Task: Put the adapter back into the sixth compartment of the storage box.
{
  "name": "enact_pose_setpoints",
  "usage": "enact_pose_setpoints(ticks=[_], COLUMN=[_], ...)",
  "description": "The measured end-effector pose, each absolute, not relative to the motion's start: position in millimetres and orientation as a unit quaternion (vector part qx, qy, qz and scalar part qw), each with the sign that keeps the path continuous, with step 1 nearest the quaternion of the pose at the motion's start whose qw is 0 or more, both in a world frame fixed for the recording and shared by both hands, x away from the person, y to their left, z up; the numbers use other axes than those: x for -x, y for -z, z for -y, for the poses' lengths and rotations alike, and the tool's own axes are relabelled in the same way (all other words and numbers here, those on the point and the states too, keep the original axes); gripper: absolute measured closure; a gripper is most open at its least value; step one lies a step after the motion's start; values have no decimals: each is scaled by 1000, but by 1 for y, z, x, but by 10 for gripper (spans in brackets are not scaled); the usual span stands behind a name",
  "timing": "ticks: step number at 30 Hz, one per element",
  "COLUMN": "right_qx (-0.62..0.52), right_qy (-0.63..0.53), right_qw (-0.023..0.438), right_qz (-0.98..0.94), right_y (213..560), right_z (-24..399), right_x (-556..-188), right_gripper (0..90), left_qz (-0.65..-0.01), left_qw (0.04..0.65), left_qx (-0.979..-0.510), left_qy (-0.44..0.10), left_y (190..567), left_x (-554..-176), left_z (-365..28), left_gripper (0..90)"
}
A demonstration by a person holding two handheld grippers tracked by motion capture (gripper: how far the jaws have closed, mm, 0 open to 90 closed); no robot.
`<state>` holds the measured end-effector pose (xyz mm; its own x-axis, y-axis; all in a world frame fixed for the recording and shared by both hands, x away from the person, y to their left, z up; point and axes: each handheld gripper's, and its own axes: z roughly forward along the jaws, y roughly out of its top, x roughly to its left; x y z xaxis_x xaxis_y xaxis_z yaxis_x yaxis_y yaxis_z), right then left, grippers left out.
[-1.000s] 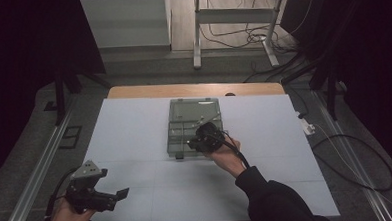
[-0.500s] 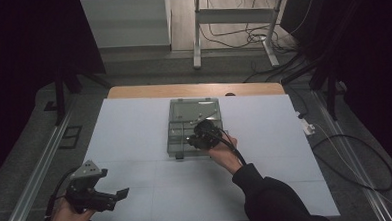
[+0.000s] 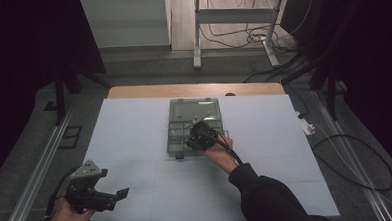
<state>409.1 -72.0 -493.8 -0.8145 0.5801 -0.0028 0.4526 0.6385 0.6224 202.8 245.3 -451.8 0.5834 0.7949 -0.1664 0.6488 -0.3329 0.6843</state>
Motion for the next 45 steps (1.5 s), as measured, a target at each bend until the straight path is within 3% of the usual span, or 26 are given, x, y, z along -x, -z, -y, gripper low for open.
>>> enact_pose_setpoints(ticks=[25,45], right_qx=[-284,-283], right_qy=[-339,-339], right_qw=[75,57], right_qz=[-894,-896], right_y=[471,463], right_z=[80,94], right_x=[-396,-380], right_gripper=[387,243], left_qz=[-446,-446], left_qw=[369,369], left_qx=[-809,-809], left_qy=[-99,-99], left_y=[452,452], left_x=[-203,-203], left_z=[-245,-245], left_gripper=[11,11])
